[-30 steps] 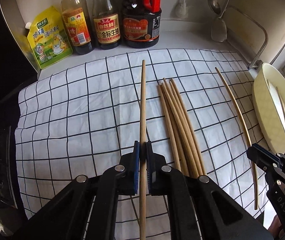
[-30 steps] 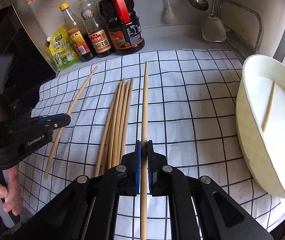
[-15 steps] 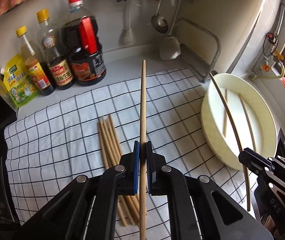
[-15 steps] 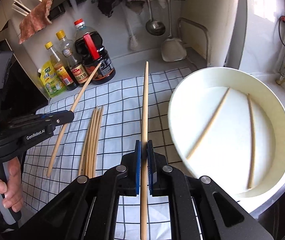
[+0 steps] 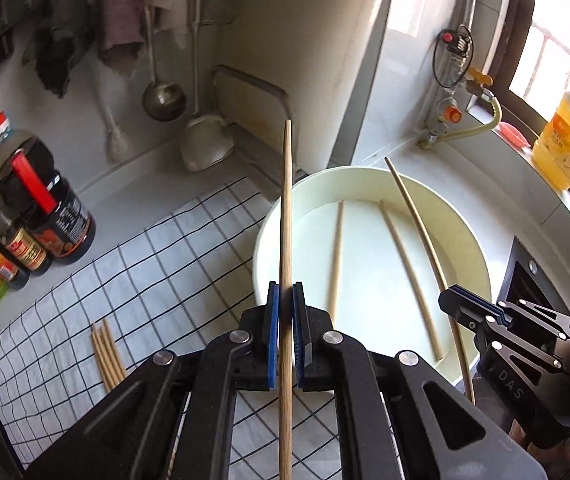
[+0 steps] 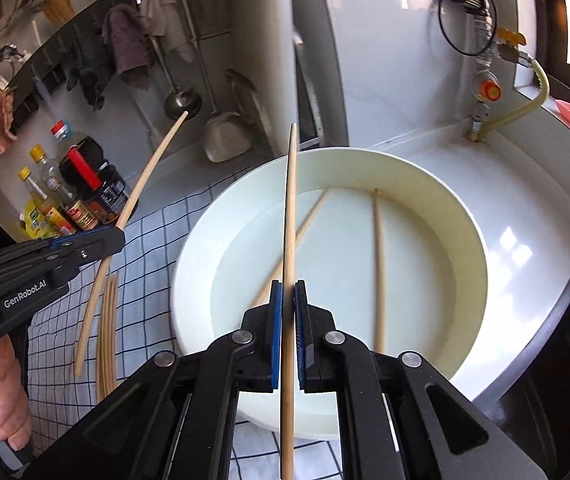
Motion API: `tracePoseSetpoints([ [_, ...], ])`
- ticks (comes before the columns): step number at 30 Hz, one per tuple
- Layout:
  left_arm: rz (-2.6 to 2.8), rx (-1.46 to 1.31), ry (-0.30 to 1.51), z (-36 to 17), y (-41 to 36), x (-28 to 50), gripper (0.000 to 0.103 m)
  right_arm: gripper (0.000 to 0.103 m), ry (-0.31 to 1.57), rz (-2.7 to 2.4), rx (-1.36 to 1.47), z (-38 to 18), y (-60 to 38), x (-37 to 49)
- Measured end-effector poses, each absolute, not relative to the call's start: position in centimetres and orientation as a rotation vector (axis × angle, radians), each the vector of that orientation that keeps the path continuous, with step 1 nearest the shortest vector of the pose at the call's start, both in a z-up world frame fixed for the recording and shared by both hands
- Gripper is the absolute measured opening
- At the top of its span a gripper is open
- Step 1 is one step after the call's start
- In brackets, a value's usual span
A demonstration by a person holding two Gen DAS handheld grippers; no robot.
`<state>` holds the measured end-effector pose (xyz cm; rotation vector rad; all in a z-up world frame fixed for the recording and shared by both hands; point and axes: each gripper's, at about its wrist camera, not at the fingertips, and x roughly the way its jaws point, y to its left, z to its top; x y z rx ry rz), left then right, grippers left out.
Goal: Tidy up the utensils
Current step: 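Lift both held chopsticks and carry them over the white basin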
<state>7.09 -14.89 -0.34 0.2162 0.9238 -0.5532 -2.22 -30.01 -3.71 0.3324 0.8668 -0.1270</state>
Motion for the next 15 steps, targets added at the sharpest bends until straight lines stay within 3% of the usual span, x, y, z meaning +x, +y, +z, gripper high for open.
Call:
tracePoseSetpoints([
  [15, -0.704, 0.370, 1.022, -5.5, -24.8, 8.2, 0.007, 0.006, 0.940, -0.239, 0.402, -8.3, -35.1, -0.3],
])
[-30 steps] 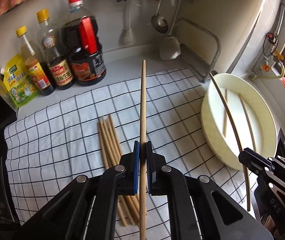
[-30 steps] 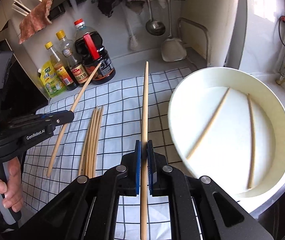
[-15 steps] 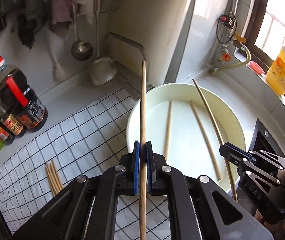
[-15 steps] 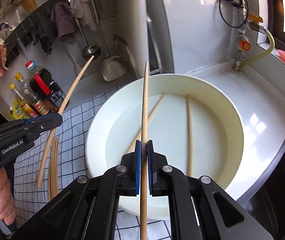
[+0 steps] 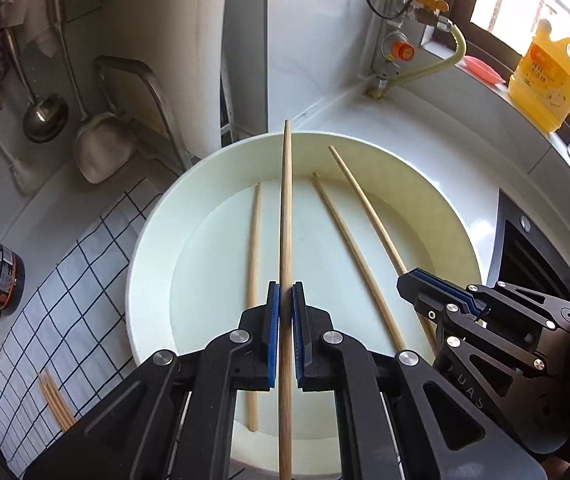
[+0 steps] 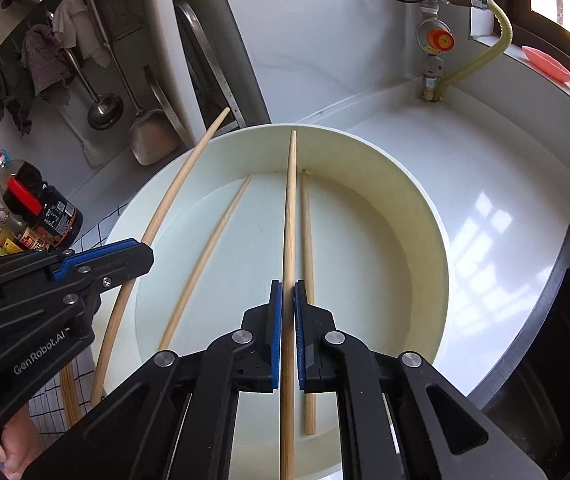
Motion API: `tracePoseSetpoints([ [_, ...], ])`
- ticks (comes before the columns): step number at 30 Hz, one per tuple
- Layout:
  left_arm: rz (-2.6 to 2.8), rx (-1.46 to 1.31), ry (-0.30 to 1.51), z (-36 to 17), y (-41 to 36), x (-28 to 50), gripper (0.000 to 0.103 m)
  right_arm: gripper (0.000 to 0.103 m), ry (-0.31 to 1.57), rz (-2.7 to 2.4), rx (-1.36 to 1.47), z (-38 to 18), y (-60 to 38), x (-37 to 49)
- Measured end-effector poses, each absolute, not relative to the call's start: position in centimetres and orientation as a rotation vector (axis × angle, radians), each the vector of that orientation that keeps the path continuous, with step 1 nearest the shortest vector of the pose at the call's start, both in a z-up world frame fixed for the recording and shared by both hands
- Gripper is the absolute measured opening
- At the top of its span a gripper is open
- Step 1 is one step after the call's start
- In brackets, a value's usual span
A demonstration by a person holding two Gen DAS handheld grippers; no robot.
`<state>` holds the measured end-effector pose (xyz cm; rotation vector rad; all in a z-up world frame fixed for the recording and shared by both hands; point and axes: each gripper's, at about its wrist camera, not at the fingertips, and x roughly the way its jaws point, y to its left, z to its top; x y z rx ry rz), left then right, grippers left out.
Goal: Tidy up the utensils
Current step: 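Lift both held chopsticks and carry them over the white basin, then open the left gripper to drop its chopstick while the right gripper releases its own, then move both open grippers back over the remaining chopsticks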
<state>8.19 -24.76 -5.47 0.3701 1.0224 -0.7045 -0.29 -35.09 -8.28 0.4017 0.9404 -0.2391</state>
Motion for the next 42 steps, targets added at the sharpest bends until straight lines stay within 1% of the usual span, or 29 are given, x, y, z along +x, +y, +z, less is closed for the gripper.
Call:
tracePoseSetpoints([
  [6, -0.719, 0.419, 1.083, -8.4, -25.8, 9.0, 0.007, 0.006, 0.985, -0.242, 0.406, -10.0, -35.1, 0.9],
  [11, -0.710, 0.433, 1.118, -9.7, -25.9, 9.8, 0.007, 0.006, 1.006, -0.241, 0.422, -11.1, -35.4, 1.4],
  [21, -0.676, 0.463, 1.142, -10.1, -25.9, 10.3, 0.007, 0.006, 1.009, -0.242, 0.430, -11.3, -36.0, 1.3],
  [22, -0.670, 0.467, 1.140, -10.0, -25.9, 10.3, 0.008, 0.007, 1.004, -0.243, 0.432, -11.1, -36.1, 1.2],
  [24, -0.658, 0.469, 1.139, -9.8, -25.6, 10.3, 0.014, 0.015, 0.990, -0.256, 0.424, -10.8, -36.2, 1.0],
  [25, -0.654, 0.468, 1.135, -9.6, -25.5, 10.4, 0.022, 0.015, 0.983, -0.260, 0.418, -10.6, -36.3, 0.9],
  [26, -0.648, 0.469, 1.128, -9.4, -25.3, 10.4, 0.037, 0.015, 0.977, -0.261, 0.418, -10.4, -36.4, 0.8],
  [27, -0.642, 0.467, 1.117, -9.1, -25.1, 10.4, 0.048, 0.015, 0.972, -0.260, 0.420, -10.3, -36.5, 0.6],
  [28, -0.638, 0.461, 1.100, -8.8, -24.9, 10.3, 0.064, 0.015, 0.967, -0.260, 0.420, -10.1, -36.6, 0.5],
  [33, -0.615, 0.455, 1.071, -7.6, -24.1, 9.9, 0.064, 0.017, 0.952, -0.256, 0.423, -9.6, -36.6, 0.1],
  [36, -0.600, 0.449, 1.064, -7.1, -23.4, 9.7, 0.064, 0.022, 0.943, -0.246, 0.425, -9.2, -36.3, -0.3],
  [37, -0.594, 0.446, 1.061, -6.9, -23.1, 9.6, 0.066, 0.024, 0.938, -0.242, 0.425, -9.1, -36.1, -0.4],
  [42, -0.559, 0.413, 1.056, -5.9, -21.3, 9.2, 0.071, 0.024, 0.911, -0.219, 0.429, -8.3, -35.5, -1.1],
])
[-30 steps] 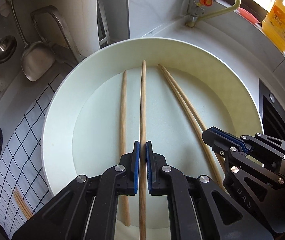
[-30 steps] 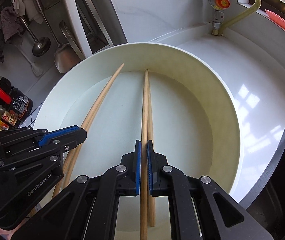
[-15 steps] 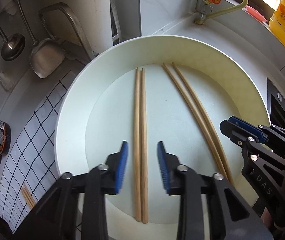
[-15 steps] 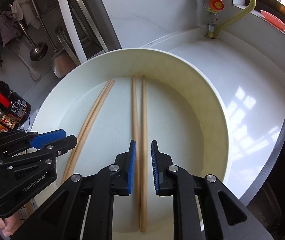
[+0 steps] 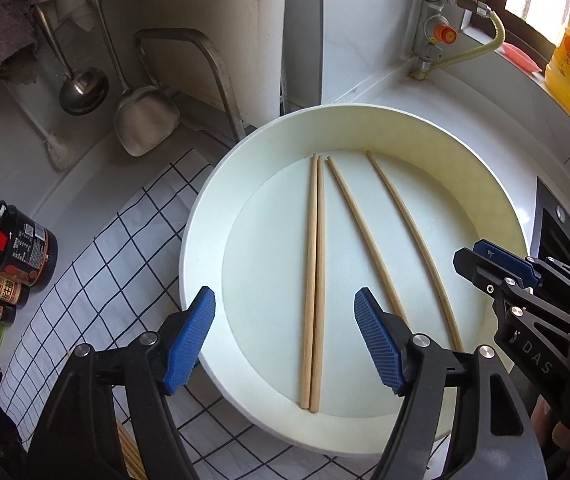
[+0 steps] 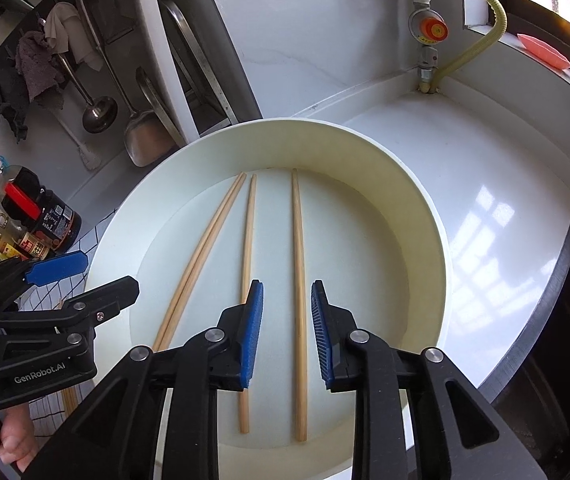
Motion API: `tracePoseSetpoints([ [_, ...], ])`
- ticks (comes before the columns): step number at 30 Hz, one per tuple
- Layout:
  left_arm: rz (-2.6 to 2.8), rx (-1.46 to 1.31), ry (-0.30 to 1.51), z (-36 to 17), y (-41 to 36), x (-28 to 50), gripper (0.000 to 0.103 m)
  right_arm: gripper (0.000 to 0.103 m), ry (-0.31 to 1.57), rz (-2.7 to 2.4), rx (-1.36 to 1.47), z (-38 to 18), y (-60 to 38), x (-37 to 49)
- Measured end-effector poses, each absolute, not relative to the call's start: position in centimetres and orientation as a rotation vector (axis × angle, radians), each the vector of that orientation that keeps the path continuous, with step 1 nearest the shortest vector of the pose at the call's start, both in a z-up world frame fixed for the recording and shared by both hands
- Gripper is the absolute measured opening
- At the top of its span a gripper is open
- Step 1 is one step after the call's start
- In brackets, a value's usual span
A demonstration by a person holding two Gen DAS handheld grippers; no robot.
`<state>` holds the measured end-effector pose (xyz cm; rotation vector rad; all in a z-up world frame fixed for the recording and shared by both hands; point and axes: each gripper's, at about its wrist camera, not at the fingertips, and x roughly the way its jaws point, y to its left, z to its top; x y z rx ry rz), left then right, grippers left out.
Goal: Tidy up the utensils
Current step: 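Move both open grippers back over the remaining chopsticks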
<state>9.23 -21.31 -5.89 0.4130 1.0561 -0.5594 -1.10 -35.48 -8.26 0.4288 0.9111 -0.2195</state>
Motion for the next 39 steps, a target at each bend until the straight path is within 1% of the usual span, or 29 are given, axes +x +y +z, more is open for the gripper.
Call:
tracePoseSetpoints([
  [10, -0.532, 0.339, 1.035, -3.8, -18.1, 7.1, 0.072, 0.024, 0.884, -0.201, 0.414, -6.6, -33.5, -3.2],
  [18, -0.494, 0.278, 1.016, -2.5, -14.0, 5.6, 0.072, 0.029, 0.883, -0.150, 0.357, -5.4, -29.6, -3.7],
  [20, -0.481, 0.264, 1.013, -2.3, -12.8, 5.3, 0.073, 0.032, 0.886, -0.138, 0.343, -5.3, -28.6, -3.9],
  [29, -0.413, 0.198, 1.020, -2.6, -6.8, 4.1, 0.073, 0.033, 0.910, -0.081, 0.303, -5.3, -24.0, -4.1],
  [39, -0.280, 0.120, 1.063, -4.7, 1.6, 3.9, 0.074, 0.033, 0.969, 0.026, 0.245, -6.5, -17.1, -2.7],
])
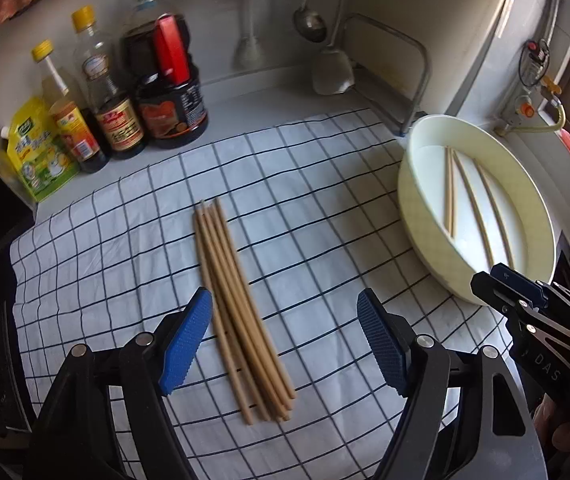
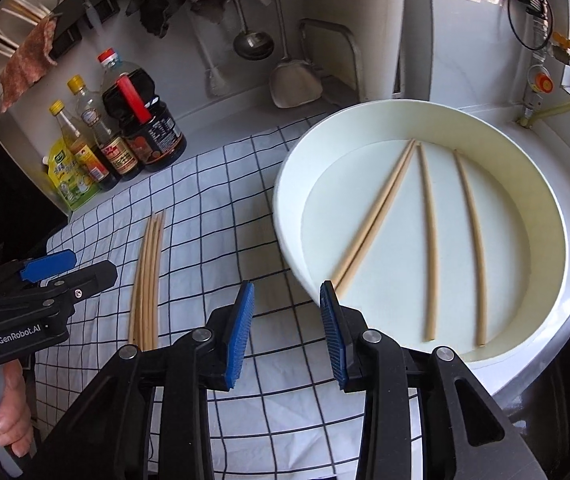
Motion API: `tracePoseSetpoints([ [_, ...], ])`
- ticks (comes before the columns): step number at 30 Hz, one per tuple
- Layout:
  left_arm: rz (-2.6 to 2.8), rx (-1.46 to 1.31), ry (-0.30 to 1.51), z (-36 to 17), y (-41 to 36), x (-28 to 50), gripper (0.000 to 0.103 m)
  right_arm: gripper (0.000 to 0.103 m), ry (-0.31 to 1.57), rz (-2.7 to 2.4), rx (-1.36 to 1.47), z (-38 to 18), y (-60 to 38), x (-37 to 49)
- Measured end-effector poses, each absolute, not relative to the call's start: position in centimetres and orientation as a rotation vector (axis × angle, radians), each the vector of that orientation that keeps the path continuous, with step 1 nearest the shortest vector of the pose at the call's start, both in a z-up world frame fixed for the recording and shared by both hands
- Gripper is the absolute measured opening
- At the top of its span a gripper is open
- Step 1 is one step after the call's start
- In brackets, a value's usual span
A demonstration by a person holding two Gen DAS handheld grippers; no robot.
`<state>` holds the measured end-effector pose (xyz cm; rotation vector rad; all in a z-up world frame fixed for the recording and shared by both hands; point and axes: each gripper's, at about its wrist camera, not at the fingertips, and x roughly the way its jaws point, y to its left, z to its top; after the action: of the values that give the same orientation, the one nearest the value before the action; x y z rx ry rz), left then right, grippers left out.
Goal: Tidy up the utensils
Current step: 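Move both open grippers back over the remaining chopsticks, then close the left gripper on a chopstick while the right gripper grasps another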
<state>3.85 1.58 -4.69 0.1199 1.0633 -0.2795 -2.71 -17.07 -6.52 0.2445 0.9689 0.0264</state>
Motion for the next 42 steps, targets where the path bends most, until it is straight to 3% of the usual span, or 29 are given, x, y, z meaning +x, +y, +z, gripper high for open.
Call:
tracePoseSetpoints([
  [16, -0.105, 0.019, 1.155, -10.9, 12.2, 4.3, 0.076, 0.041, 1.120, 0.149, 0.143, -12.1, -7.8, -0.5],
  [42, -0.156, 0.015, 1.144, -13.4, 13.4, 5.4, 0.078, 0.044, 1.141, 0.137, 0.023, -15.1, -2.4, 3.4],
])
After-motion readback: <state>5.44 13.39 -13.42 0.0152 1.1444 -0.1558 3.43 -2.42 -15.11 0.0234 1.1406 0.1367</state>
